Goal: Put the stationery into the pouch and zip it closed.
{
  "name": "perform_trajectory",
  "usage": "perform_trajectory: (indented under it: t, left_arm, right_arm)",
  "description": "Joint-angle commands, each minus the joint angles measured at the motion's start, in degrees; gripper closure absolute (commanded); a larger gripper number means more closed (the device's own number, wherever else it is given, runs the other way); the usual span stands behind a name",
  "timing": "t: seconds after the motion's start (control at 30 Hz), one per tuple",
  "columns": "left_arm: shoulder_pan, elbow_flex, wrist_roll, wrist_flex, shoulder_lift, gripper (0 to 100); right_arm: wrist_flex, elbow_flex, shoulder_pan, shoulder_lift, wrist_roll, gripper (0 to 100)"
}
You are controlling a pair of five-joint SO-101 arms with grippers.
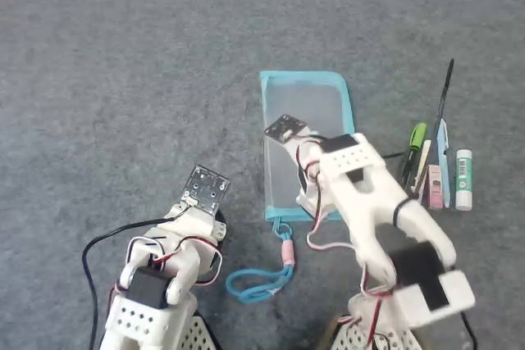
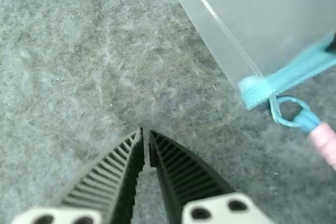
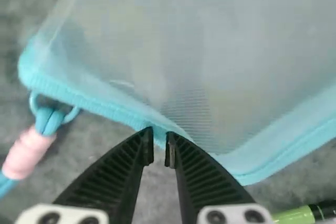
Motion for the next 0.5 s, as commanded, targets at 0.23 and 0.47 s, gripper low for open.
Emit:
perform_trajectory:
  t: [0.23,0.47]
  left_arm:
    - [0.0,-0.3,-0.5,-1.3,0.8,98]
    - [0.0,-0.3,-0.5,-1.3,0.8,98]
  right_arm:
    - [-2.2,-20.6,9.9,14.4,-4.6,92.4]
    - [0.3,-35.2,11.5,23.1,-4.7,92.4]
